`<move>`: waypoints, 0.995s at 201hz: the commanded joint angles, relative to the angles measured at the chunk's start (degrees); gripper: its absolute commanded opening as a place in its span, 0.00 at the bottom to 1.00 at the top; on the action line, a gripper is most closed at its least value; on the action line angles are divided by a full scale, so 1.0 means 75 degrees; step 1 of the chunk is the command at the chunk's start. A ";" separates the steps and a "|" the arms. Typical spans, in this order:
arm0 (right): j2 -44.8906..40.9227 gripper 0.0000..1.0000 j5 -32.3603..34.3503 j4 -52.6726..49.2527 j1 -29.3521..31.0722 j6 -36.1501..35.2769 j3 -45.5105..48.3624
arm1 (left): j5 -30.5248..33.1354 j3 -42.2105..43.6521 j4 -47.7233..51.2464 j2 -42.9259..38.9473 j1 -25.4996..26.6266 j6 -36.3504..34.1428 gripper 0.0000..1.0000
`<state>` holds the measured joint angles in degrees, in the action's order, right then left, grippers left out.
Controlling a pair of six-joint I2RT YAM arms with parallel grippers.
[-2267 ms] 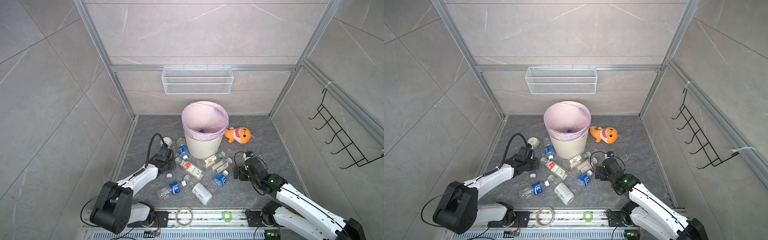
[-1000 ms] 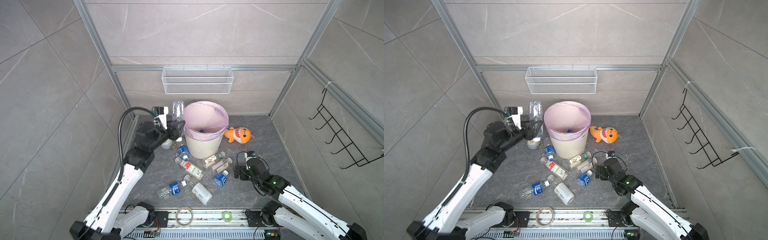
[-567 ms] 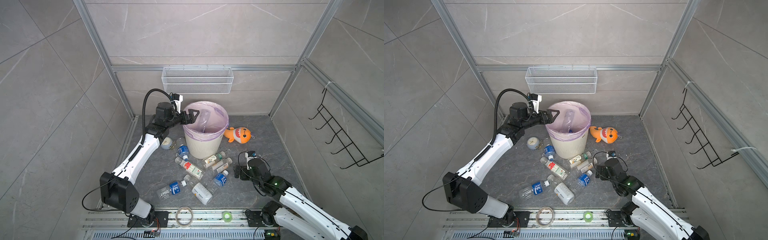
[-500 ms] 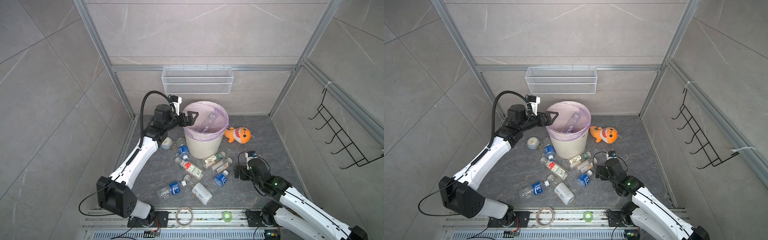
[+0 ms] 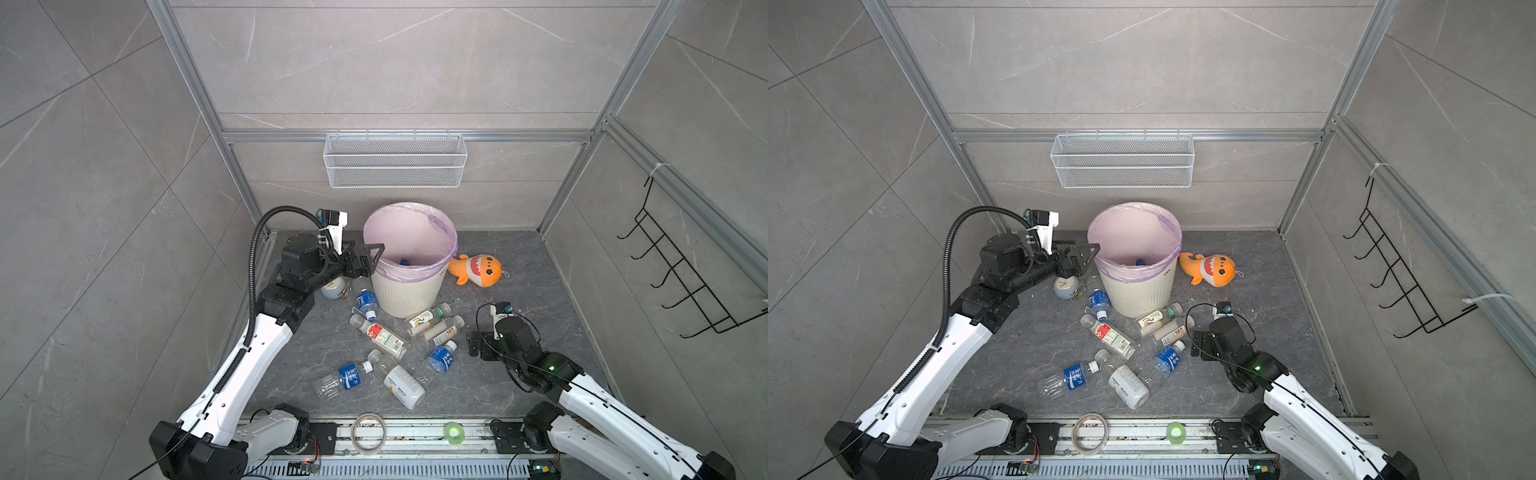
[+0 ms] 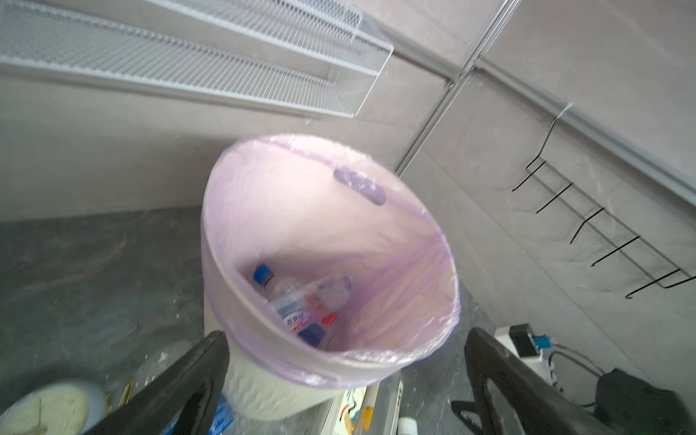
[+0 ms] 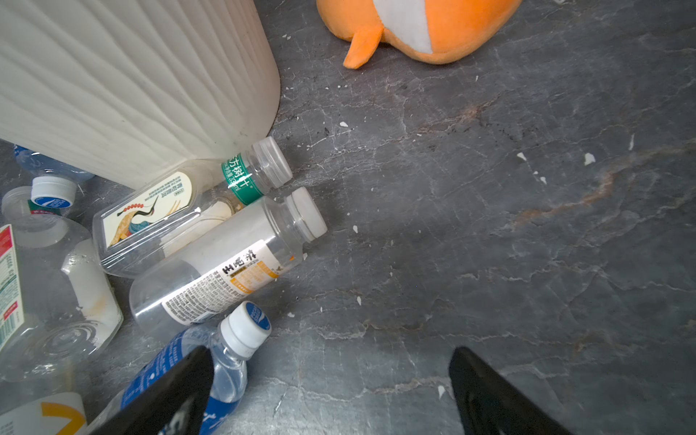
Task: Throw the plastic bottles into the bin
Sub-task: 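Lower the left gripper back toward the bottles beside the clock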
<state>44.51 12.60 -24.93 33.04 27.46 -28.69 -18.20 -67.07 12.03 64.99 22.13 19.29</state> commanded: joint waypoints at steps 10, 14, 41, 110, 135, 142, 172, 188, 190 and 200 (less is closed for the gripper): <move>0.0041 1.00 -0.0063 0.0116 0.0007 0.0025 0.0096 | 0.0290 0.0463 0.0529 -0.0584 0.0043 -0.0328 1.00; 0.0042 1.00 -0.0063 0.0111 0.0002 0.0019 0.0089 | 0.0320 0.0543 0.0572 -0.0650 0.0056 -0.0339 1.00; 0.0066 1.00 -0.0075 0.0124 -0.0002 0.0010 0.0098 | 0.0474 0.0991 0.0887 -0.1017 0.0153 -0.0367 0.99; 0.0068 0.99 -0.0104 0.0124 0.0004 -0.0013 0.0097 | 0.0891 0.2430 0.1068 -0.1870 0.0433 -0.0118 0.98; 0.0031 0.98 -0.0175 0.0130 0.0001 -0.0080 0.0095 | 0.1094 0.2996 0.0955 -0.2064 0.0549 -0.0018 0.98; -0.0001 0.98 -0.0223 0.0153 0.0002 -0.0110 0.0107 | 0.1153 0.3146 0.0920 -0.2110 0.0573 0.0038 0.98; -0.0179 0.97 -0.0377 0.0234 0.0041 -0.0195 0.0179 | 0.1388 0.3835 0.0585 -0.2291 0.0714 0.0308 0.98; -0.0216 0.96 -0.0413 0.0240 0.0100 -0.0215 0.0155 | 0.1560 0.4158 0.0489 -0.2388 0.0740 0.0346 0.97; -0.0210 0.96 -0.0423 0.0241 0.0117 -0.0213 0.0148 | 0.1568 0.4199 0.0478 -0.2400 0.0741 0.0346 0.97; -0.0205 0.95 -0.0472 0.0258 0.0172 -0.0223 0.0118 | 0.1660 0.4374 0.0415 -0.2486 0.0741 0.0346 0.97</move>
<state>43.57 10.41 -24.05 33.34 27.00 -28.36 -8.49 -36.16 18.70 48.18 27.40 20.62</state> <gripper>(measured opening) 0.961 0.975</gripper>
